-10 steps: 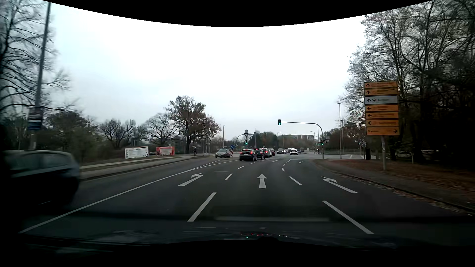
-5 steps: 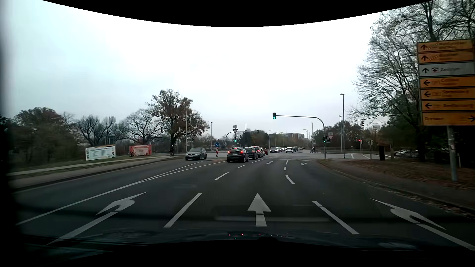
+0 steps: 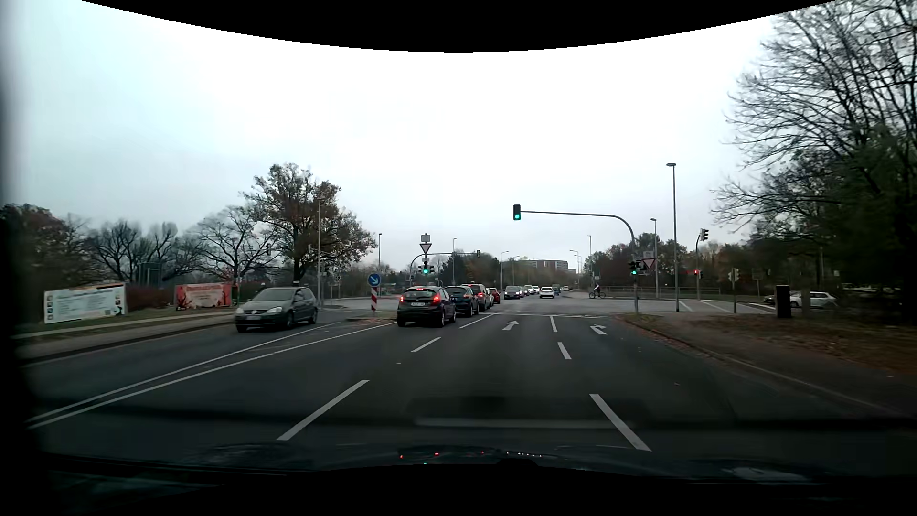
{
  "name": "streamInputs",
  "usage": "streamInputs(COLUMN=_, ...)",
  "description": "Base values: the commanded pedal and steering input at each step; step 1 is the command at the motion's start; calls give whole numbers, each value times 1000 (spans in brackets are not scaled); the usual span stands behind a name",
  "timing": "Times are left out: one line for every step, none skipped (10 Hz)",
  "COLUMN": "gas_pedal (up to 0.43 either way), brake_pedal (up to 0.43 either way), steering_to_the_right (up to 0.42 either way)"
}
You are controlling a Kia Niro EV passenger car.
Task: Follow the waypoints while adhering to traffic rules and regulations
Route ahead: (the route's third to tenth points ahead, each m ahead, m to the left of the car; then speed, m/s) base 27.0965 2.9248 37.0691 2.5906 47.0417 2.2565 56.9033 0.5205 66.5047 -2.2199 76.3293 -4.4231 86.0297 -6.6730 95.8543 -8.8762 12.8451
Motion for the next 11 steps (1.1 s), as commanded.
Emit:
streamInputs(gas_pedal=157, brake_pedal=0, steering_to_the_right=38)
streamInputs(gas_pedal=157, brake_pedal=0, steering_to_the_right=38)
streamInputs(gas_pedal=157, brake_pedal=0, steering_to_the_right=38)
streamInputs(gas_pedal=157, brake_pedal=0, steering_to_the_right=38)
streamInputs(gas_pedal=157, brake_pedal=0, steering_to_the_right=38)
streamInputs(gas_pedal=157, brake_pedal=0, steering_to_the_right=38)
streamInputs(gas_pedal=157, brake_pedal=0, steering_to_the_right=38)
streamInputs(gas_pedal=169, brake_pedal=0, steering_to_the_right=38)
streamInputs(gas_pedal=177, brake_pedal=0, steering_to_the_right=38)
streamInputs(gas_pedal=189, brake_pedal=0, steering_to_the_right=38)
streamInputs(gas_pedal=197, brake_pedal=0, steering_to_the_right=35)
